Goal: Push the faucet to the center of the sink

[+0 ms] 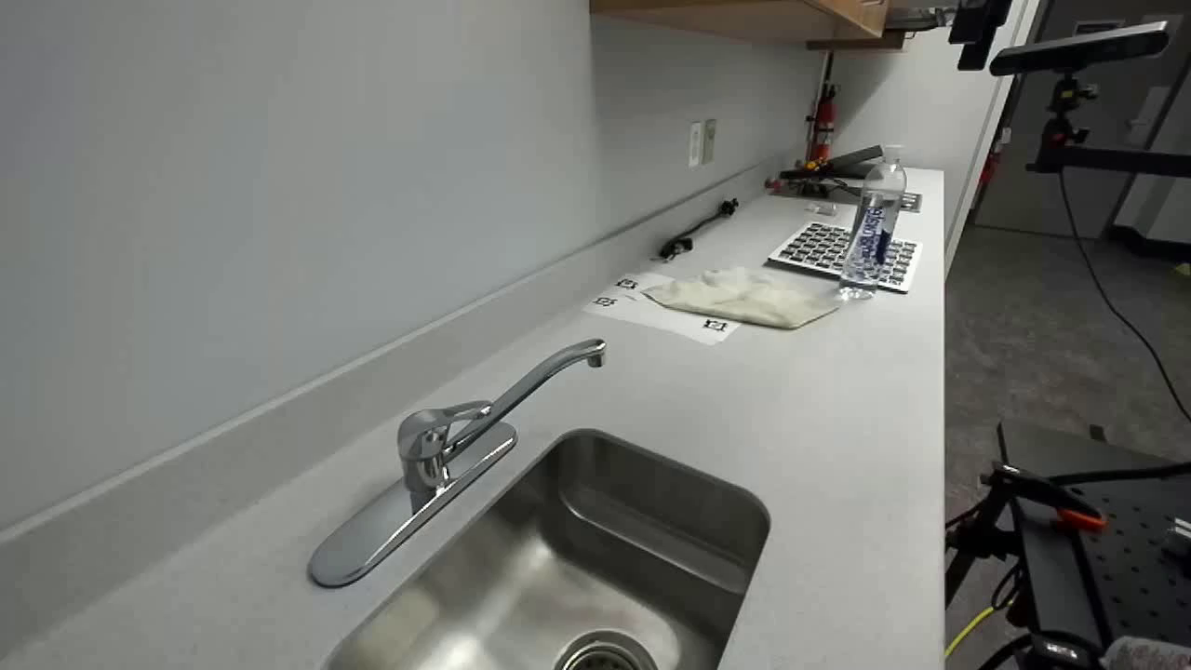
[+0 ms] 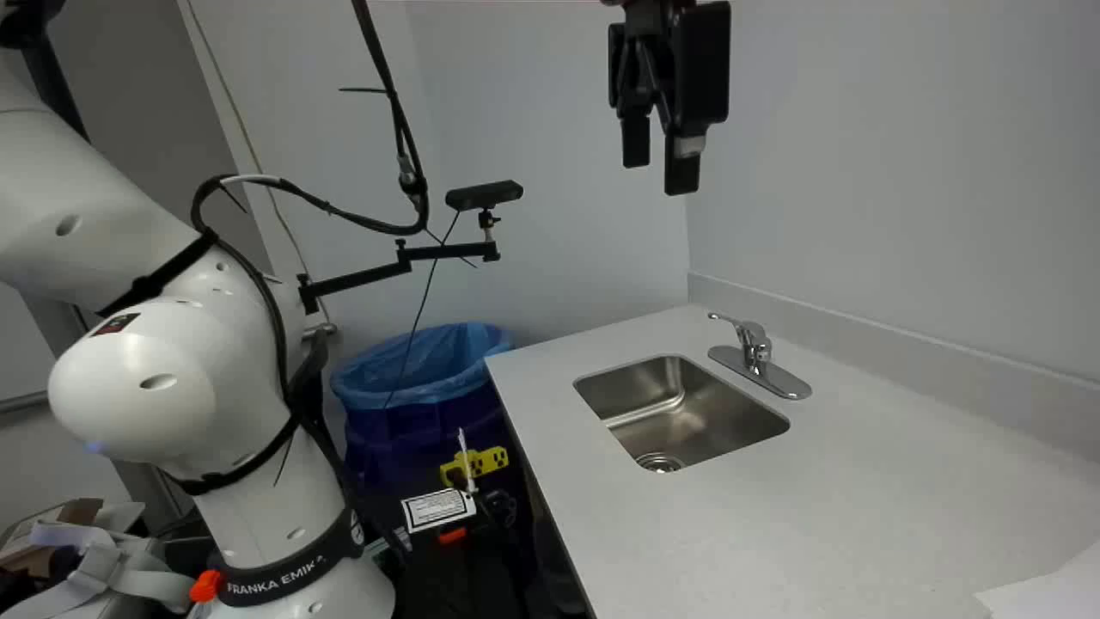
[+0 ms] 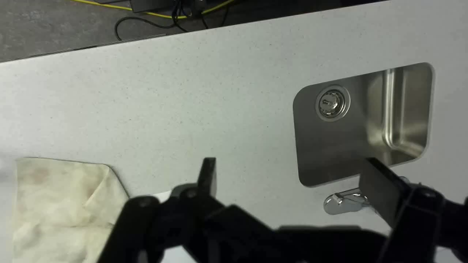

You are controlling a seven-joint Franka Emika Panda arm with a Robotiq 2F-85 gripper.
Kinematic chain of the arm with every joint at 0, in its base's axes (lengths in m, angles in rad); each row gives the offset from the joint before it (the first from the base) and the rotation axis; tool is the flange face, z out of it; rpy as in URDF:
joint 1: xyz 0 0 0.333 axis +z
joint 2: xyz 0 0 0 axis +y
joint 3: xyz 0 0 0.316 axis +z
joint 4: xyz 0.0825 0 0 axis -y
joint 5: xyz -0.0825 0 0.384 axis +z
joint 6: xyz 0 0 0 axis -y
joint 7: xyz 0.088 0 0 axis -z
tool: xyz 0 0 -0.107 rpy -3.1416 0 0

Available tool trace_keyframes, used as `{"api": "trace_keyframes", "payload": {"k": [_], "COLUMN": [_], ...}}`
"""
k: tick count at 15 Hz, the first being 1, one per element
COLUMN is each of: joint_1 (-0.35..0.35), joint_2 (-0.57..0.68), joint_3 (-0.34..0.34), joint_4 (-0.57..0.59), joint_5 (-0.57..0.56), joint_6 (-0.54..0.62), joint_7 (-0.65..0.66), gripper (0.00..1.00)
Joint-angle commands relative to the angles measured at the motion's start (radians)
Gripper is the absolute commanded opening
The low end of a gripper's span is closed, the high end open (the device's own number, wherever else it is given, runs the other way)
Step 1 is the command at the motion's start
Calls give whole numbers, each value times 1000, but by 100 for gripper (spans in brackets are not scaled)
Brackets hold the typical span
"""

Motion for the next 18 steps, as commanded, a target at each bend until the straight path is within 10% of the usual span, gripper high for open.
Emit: {"api": "trace_keyframes", "payload": {"k": [1, 18], "joint_1": [-29, -25], "joint_2": [6, 18], "joint_3": [22, 25], "joint_4": [2, 9], "joint_5": [11, 16], "joint_6": [-3, 3], "joint_7": [-11, -17], "gripper": [100, 100]}}
